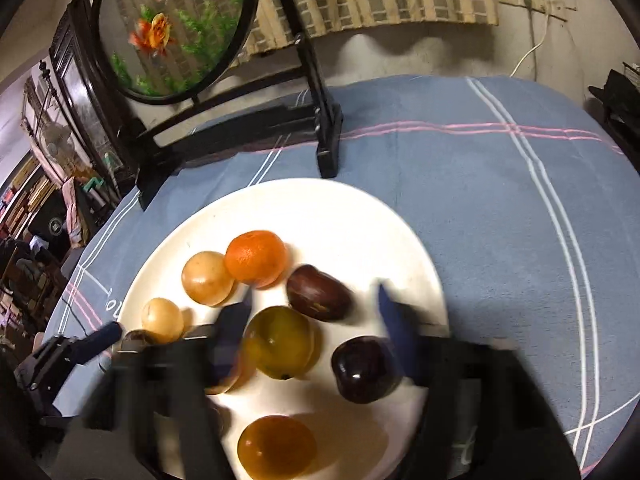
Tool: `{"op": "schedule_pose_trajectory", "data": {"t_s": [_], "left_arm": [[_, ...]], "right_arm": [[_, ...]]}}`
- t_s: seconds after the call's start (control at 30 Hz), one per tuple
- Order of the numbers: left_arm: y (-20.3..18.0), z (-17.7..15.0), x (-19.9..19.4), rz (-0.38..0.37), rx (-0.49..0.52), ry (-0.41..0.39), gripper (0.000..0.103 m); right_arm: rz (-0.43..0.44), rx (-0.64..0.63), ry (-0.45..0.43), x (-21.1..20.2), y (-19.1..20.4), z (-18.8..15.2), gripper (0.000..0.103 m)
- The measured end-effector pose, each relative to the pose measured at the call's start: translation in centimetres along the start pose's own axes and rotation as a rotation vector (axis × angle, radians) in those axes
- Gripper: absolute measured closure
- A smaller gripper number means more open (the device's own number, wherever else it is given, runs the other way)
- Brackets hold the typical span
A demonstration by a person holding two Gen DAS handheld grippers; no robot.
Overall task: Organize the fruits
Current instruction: 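Lift both held fruits and carry them over the white plate, then open both grippers to drop the fruits onto the plate, then withdraw both open grippers back toward the fruit pile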
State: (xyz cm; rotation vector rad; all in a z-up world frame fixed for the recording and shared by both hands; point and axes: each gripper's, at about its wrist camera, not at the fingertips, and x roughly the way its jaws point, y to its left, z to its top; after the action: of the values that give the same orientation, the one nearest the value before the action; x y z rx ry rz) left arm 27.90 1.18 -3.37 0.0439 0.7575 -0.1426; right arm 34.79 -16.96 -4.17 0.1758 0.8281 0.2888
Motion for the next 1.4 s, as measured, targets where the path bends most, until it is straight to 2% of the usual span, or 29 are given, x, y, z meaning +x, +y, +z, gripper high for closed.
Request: {"op": "schedule_pose_trajectory", "data": {"t_s": [0.1,0.2,0.33,0.43,0.57,0.63,0.67,0.73,0.83,1.03,1.4], "left_arm": [[0.3,0.2,-0.4,-0.002,-0.011,-0.007,0.029],[0.9,0.3,-0.9,0.009,-0.026,-0.02,0.023],[2.1,0.3,-2.3,-0.001,-0.076,-0.038,0.019],[3.0,-0.2,-3.6,-0.012,-0.119,-0.059,0.014],[2.9,-2.3,-5.1,-0.032,-0.127,-0.046,0.014],[2.3,-4.0,-5.9,-0.021,-0.098,-0.036,0.013],[2.1,-4.6,-6.1,-0.015,-0.083,-0.036,0.012],[1.5,-6.0,-6.6,0.004,-0.044,-0.026,0.01],[0.8,-7.5,-7.2,-0.016,-0.008,-0.007,0.01],[-0.3,-8.2,-7.4,-0.057,0.035,0.003,0.01],[-1.0,-8.6,-6.8,-0.122,0.049,0.046,0.01]], "right_arm": [[0.002,-0.009,-0.038,-1.3,0.1,0.4,0.032],[0.018,0.013,-0.067,-3.3,0.4,0.8,0.032],[0.097,0.062,-0.103,-7.3,1.2,0.7,0.026],[0.14,0.082,-0.139,-10.8,1.6,-0.4,0.024],[0.135,0.072,-0.153,-14.1,1.7,-3.2,0.023],[0.131,0.088,-0.175,-15.3,0.9,-5.6,0.008],[0.122,0.094,-0.179,-15.5,0.5,-6.4,0.003],[0.089,0.1,-0.163,-15.8,-0.5,-8.8,0.003],[0.084,0.132,-0.13,-15.7,-1.7,-9.8,0.003],[0.124,0.244,-0.101,-15.3,-3.5,-9.9,0.003],[0.122,0.247,-0.082,-15.4,-3.3,-10.2,0.003]]}}
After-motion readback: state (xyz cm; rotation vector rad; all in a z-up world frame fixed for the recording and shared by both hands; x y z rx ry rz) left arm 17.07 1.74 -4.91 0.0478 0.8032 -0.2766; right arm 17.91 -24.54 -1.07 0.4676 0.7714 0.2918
